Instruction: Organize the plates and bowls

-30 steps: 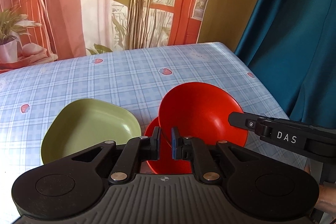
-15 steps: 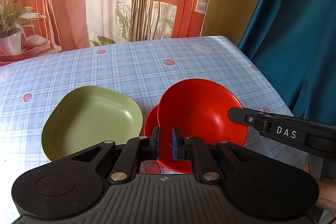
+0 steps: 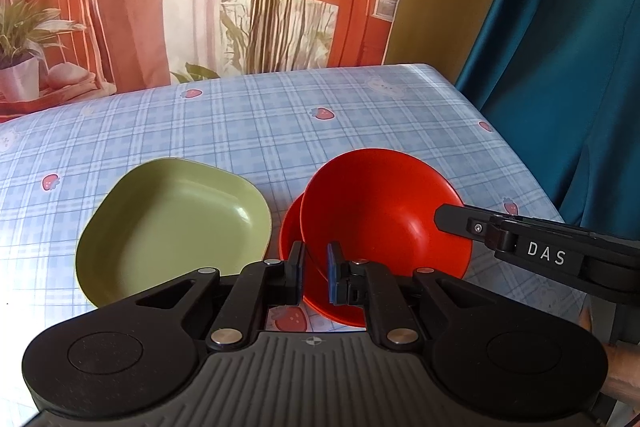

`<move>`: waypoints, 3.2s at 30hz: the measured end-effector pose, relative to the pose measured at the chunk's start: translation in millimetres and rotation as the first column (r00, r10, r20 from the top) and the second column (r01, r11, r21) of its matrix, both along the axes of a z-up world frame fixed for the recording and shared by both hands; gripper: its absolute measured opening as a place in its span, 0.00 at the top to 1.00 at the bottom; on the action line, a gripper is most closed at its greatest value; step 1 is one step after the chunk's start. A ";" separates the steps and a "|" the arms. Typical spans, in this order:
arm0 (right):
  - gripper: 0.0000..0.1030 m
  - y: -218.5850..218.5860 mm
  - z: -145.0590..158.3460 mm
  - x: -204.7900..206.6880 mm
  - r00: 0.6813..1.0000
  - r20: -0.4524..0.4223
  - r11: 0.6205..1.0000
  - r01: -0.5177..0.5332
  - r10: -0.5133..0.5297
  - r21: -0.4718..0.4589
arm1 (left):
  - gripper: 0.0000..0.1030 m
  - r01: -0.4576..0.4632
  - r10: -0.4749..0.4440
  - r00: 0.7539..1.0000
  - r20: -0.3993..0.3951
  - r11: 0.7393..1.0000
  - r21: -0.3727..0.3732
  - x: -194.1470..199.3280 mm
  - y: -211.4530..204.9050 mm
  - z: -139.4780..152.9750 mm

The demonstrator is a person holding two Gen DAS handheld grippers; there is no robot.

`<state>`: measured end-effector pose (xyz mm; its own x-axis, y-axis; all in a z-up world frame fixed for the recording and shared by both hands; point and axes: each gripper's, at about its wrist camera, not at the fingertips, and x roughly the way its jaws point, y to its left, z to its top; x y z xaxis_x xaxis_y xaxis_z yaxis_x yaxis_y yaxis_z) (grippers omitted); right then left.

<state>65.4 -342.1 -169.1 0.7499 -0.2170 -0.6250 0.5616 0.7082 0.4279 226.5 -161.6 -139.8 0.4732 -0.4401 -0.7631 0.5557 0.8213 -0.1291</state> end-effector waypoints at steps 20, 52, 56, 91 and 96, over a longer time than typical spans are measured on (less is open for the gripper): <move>0.91 8.4 -8.0 12.1 0.998 -0.042 0.999 -0.038 0.037 -0.023 | 0.88 -0.025 0.025 0.999 -0.032 1.000 0.001 2.4 6.9 -11.4; 0.80 14.8 -27.7 21.6 0.993 -0.098 0.998 -0.067 0.064 -0.020 | 0.78 -0.072 0.070 0.996 -0.050 0.997 -0.022 -0.5 15.0 -15.9; 0.80 15.6 -29.8 23.0 0.993 -0.098 0.997 -0.073 0.072 -0.012 | 0.74 -0.073 0.072 0.996 -0.047 0.997 -0.026 -0.3 16.1 -16.0; 0.82 14.7 -33.3 21.1 0.996 -0.068 0.998 -0.061 0.062 0.017 | 0.66 -0.169 0.140 0.970 -0.200 0.976 -0.137 24.4 12.9 -40.1; 0.82 14.7 -34.3 19.4 0.997 -0.057 0.998 -0.051 0.052 0.025 | 0.66 -0.159 0.136 0.976 -0.171 0.978 -0.133 25.3 5.2 -41.8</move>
